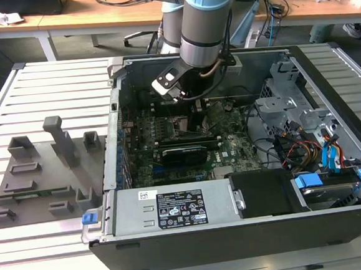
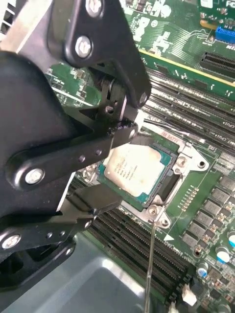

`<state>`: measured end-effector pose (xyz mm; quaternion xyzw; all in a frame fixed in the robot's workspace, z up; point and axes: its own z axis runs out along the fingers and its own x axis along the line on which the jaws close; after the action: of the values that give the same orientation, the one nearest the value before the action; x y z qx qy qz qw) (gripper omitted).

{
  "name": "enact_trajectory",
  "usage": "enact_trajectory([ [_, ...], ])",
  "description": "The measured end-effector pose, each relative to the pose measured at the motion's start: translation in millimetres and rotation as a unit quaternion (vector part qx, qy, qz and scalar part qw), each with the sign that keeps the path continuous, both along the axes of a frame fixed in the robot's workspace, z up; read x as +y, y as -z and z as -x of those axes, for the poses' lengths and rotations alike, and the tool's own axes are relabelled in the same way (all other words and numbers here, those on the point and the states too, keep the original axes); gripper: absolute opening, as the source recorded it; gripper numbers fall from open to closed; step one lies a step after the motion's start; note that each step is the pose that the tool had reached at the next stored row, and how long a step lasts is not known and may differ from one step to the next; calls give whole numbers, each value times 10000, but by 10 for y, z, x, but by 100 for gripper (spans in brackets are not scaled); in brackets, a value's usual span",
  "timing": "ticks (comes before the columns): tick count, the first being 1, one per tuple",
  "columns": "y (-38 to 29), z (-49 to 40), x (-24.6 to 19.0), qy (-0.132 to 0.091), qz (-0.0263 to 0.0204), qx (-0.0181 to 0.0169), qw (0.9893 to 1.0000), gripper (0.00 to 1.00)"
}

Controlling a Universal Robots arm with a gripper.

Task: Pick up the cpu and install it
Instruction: 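Place the cpu into insertion slot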

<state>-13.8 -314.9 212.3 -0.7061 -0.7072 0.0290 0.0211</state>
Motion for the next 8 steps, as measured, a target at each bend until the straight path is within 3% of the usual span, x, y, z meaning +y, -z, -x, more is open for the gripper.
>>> enact_trajectory([
  [1, -1, 0, 2, -1, -4, 1, 10000, 58],
  [6, 4, 19, 1, -6, -22, 1, 10000, 26],
  [7, 6, 21, 1, -22, -22, 1, 10000, 14],
  [8, 9, 23, 1, -44, -22, 1, 10000, 14],
])
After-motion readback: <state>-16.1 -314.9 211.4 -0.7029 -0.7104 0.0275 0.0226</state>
